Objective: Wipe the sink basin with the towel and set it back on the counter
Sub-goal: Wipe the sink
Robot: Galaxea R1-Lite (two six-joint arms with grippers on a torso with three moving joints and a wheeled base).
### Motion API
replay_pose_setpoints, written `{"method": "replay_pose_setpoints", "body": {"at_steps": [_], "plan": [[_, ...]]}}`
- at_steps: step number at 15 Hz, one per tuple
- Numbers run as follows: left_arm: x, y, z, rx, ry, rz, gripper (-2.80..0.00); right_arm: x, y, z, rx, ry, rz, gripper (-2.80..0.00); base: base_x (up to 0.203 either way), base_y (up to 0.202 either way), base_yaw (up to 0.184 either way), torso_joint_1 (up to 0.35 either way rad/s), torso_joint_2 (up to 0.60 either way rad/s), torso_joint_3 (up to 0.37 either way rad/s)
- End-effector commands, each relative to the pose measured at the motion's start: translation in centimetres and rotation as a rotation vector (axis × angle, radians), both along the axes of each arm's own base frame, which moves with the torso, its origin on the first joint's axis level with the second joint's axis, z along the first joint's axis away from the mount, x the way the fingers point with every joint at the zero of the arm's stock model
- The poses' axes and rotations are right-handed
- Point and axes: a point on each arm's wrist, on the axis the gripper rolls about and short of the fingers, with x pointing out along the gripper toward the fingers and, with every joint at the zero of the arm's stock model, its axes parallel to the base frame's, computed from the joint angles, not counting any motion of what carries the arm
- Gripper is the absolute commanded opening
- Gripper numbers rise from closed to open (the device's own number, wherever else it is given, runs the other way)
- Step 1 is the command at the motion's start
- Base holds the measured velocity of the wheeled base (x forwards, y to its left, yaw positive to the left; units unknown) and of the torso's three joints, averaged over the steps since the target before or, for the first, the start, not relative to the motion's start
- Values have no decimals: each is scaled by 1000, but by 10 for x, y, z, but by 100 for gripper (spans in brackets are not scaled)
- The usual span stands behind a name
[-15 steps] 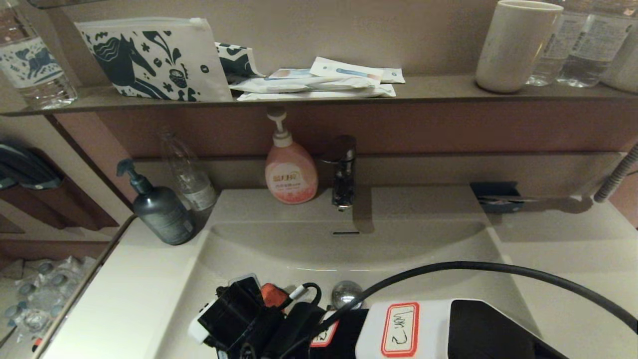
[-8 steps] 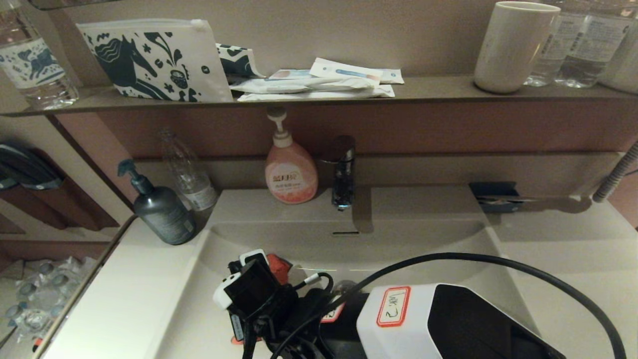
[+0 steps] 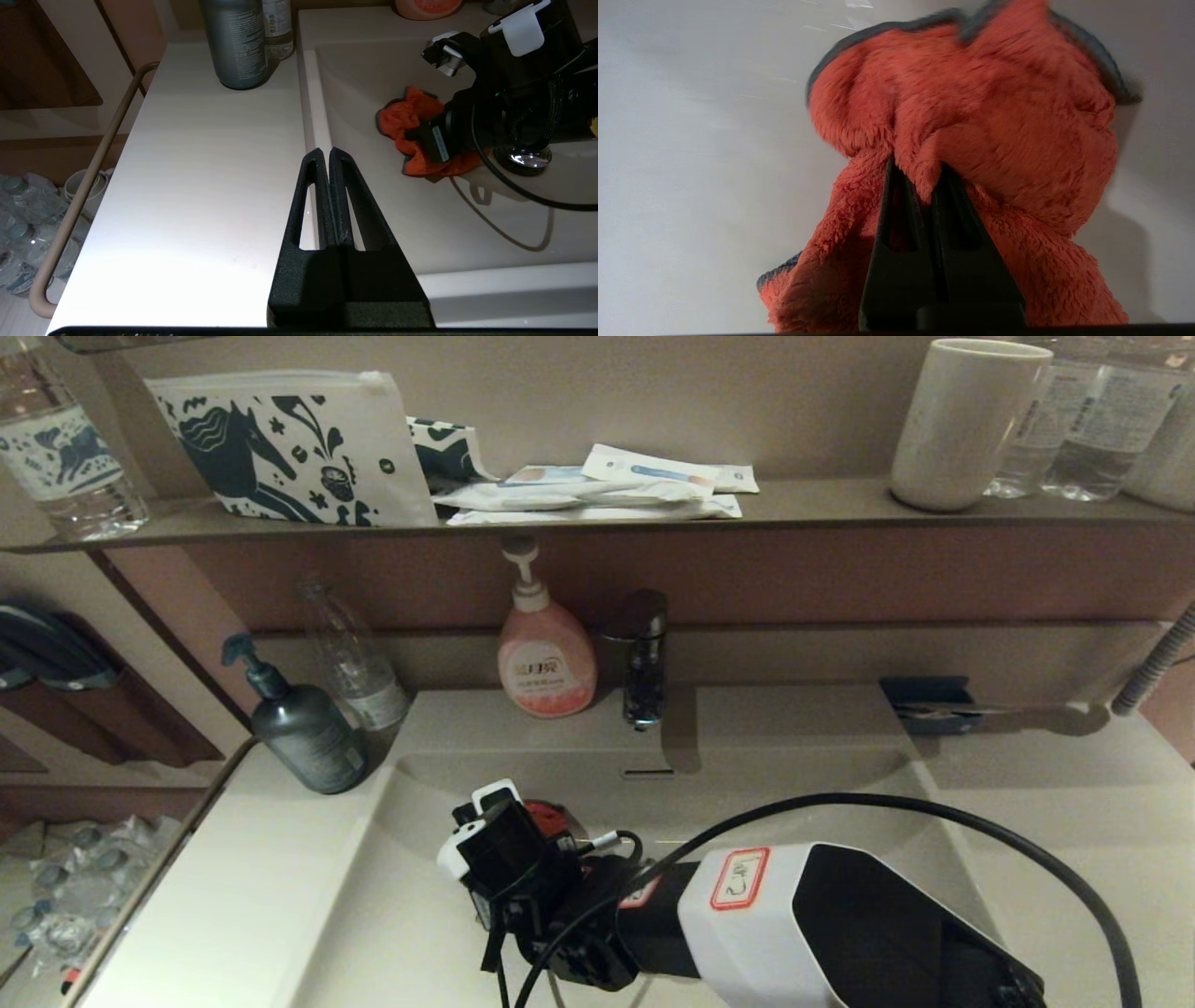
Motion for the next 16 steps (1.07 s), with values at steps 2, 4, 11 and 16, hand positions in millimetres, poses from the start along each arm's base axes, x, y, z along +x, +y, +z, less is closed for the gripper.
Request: {"method": "replay_pose_setpoints", "body": {"at_steps": [2, 4, 11, 16], "plan": [[0, 0, 0, 0, 1, -1, -280, 1, -10, 12, -58, 21, -32, -280, 0, 0, 0, 0, 0, 0], [0, 0, 0, 0, 1, -1, -280, 1, -19, 15, -118, 24, -78, -280, 0, 0, 0, 0, 0, 0], [0, 0, 0, 0, 1, -1, -280, 14, -70, 44, -241, 62, -198, -280, 0, 0, 0, 0, 0, 0], [0, 0, 0, 0, 1, -1, -280, 10, -116, 50, -319, 107, -266, -280, 0, 0, 0, 0, 0, 0]]}}
